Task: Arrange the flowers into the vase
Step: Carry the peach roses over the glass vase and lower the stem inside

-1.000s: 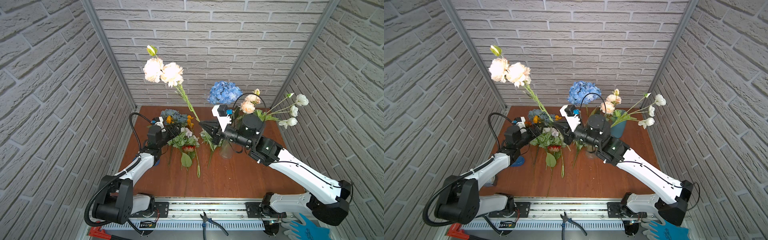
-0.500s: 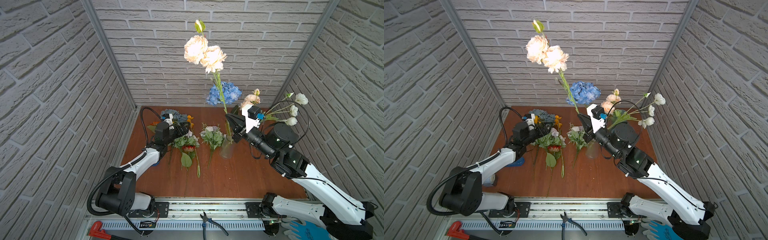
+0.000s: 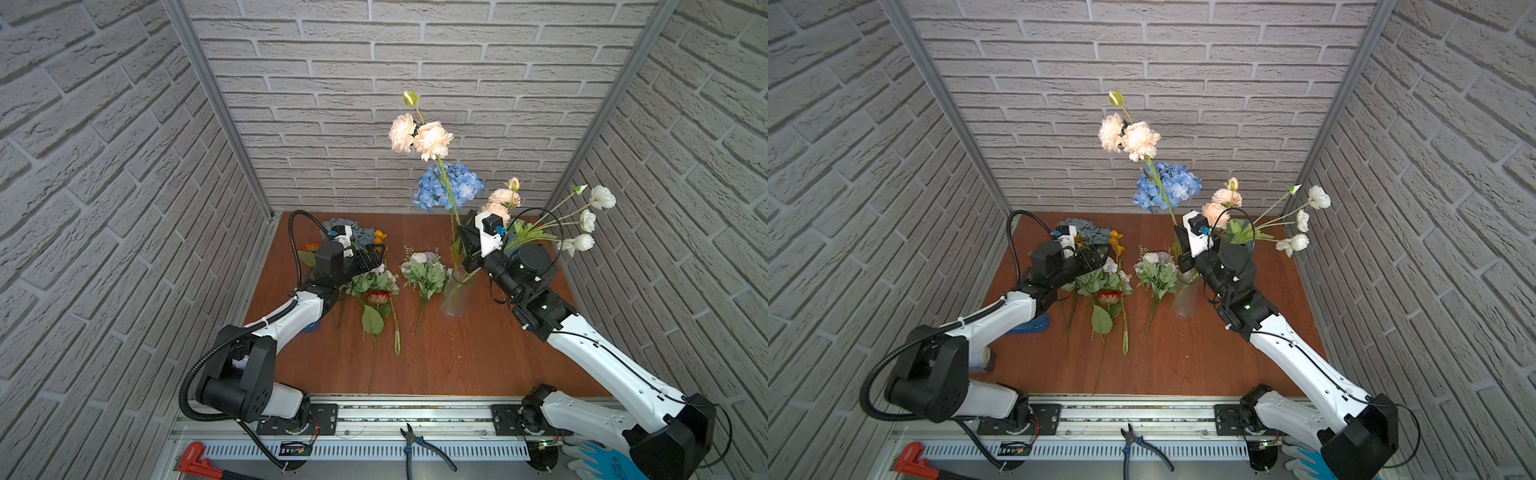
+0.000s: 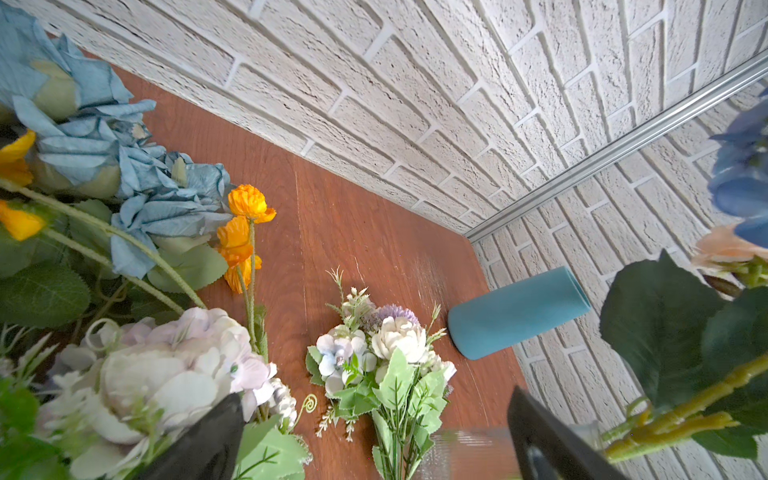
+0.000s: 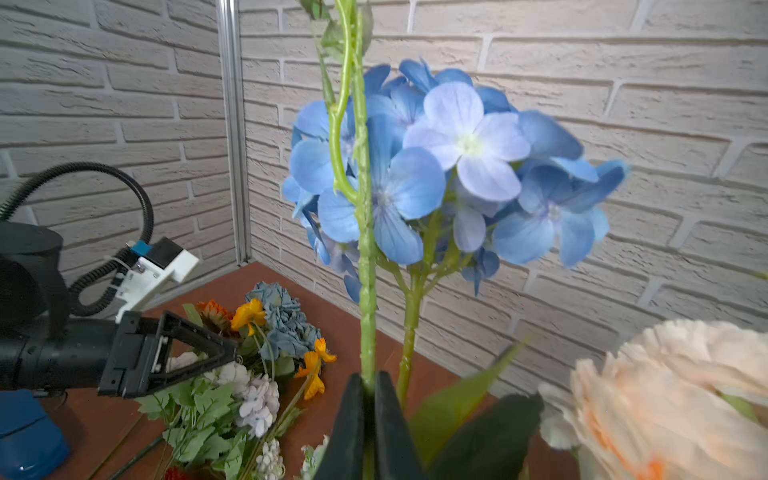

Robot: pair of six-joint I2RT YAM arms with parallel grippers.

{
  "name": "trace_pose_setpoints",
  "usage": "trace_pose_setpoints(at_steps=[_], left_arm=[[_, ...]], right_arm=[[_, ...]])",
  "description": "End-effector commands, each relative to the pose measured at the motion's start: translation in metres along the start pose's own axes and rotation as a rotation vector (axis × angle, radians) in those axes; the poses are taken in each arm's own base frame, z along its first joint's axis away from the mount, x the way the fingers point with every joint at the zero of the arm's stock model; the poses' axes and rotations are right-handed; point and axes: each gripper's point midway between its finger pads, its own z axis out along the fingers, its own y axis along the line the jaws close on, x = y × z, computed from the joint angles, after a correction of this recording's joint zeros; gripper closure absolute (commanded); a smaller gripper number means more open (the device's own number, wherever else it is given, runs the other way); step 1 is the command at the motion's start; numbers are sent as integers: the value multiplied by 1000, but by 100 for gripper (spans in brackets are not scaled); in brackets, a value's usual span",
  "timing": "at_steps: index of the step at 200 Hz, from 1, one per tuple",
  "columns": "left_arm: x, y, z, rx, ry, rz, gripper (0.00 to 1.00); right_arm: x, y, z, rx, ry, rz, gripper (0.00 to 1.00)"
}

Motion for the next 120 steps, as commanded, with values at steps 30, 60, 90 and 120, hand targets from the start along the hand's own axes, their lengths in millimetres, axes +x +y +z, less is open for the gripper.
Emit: trace_pose_setpoints(at_steps=[30,60,90,120], left_arm=[[-7,-16,8,45,-9,38,2],[-6,-19,10,49,-3,39,2],[-5,-22,10,55,2,43,2],[-4,-24,11,56,6,46,2]], right_arm=[[-21,0,-7,-40,-218,25,94],[-4,-4,-13,-43,-290,40,94],[19,-14,-14,-15,-276,83,94],[39,-10,-16,-31,-254,108,94]])
